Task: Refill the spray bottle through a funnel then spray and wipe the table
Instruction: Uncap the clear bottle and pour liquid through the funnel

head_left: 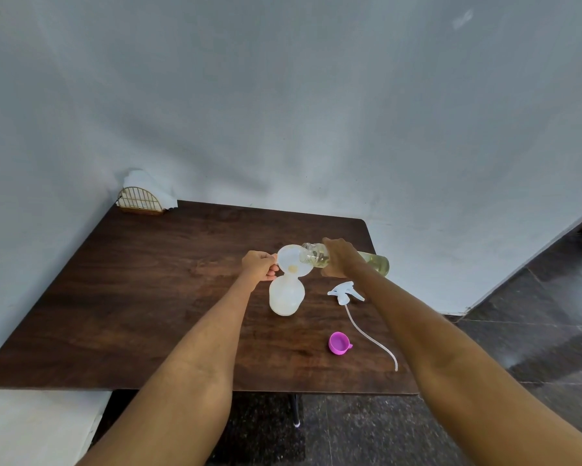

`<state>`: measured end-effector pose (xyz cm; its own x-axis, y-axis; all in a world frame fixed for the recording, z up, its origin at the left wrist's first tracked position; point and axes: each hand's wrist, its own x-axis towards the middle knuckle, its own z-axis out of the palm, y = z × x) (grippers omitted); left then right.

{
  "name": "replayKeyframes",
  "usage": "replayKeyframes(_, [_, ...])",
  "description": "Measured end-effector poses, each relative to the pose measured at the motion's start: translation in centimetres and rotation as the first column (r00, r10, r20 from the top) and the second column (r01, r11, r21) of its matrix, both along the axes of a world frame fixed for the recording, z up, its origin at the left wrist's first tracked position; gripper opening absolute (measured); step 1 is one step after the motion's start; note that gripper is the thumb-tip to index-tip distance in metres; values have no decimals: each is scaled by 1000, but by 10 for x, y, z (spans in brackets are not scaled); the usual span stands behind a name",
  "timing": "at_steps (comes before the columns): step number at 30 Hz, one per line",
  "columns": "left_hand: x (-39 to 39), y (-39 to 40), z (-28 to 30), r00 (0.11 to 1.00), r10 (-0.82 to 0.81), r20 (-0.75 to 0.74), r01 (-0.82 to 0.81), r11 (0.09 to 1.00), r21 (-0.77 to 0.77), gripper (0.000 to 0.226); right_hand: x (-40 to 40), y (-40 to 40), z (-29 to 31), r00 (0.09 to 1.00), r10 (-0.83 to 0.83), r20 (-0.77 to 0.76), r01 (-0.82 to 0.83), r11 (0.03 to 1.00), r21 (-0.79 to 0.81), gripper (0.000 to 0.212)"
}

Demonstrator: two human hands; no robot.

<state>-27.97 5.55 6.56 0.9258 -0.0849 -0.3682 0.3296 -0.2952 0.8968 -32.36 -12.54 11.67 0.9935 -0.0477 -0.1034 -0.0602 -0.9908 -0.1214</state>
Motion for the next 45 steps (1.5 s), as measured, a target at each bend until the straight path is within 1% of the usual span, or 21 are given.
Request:
replayKeyframes(31, [1, 0, 0, 1000, -6, 23, 6, 1000, 16, 22, 2, 0, -1, 1000, 8, -7, -8, 1000, -10, 48])
replayKeyframes(38, [0, 0, 1, 1000, -7, 16, 7, 1000, 6, 22, 2, 1, 0, 1000, 8, -4, -8, 1000, -9, 45])
replayKeyframes(45, [0, -1, 2, 1000, -4, 22, 4, 1000, 20, 21, 1, 1, 0, 1000, 13, -8, -13, 1000, -25, 47])
